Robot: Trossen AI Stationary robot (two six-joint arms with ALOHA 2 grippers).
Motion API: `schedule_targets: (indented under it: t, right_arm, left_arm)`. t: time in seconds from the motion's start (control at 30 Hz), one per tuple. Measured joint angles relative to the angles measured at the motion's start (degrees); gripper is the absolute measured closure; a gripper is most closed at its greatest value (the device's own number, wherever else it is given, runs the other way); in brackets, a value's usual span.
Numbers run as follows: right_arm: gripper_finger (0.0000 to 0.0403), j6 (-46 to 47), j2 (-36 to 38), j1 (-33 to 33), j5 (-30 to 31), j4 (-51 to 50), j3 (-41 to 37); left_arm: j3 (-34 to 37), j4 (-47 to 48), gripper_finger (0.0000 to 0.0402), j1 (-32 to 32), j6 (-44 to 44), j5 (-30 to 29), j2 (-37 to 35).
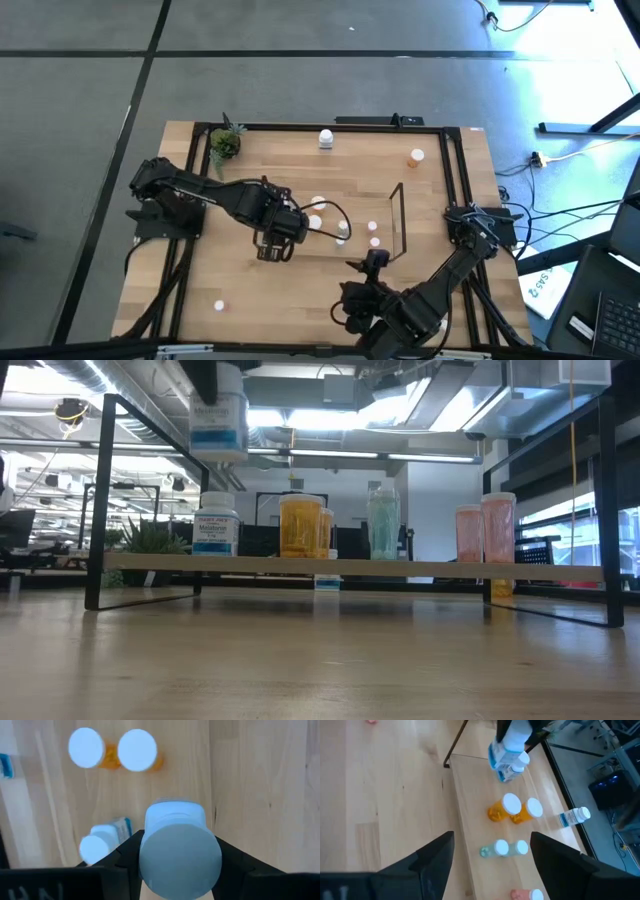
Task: Pick and place medicine bottles onto shelf by color
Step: Put the bottom white pill bottle on the shelf aligned with the other white pill bottle
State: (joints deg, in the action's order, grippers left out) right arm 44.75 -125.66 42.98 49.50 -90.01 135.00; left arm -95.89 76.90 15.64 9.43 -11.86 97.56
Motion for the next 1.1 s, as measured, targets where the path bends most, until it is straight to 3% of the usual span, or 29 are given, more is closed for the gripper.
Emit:
schedule_targets:
  t: [0.47,0.63,0.93,1.1]
  right_arm:
    - [0.0139,0.3,0.0,0.0,0.6,0.0,0.0]
    - [0.0139,1.2,0.0,0.0,0.6,0.0,0.0]
    - [0.0139,3.6,0.0,-0.2,7.5,0.0,0.0]
    - [0.0139,4.4,0.0,-1.3,7.9,0.0,0.0]
  left_arm:
    - [12.1,-9.4,0.0248,-2.9,0.4,0.1,0.0]
    - [15.3,-13.1,0.0248,-5.5,-2.4,4.7,0.0]
    - [19.7,-13.8,0.0248,-8.5,-1.4,5.3,0.0]
    - [20.0,-14.4,0.0248,-8.5,-2.1,5.3,-0.1]
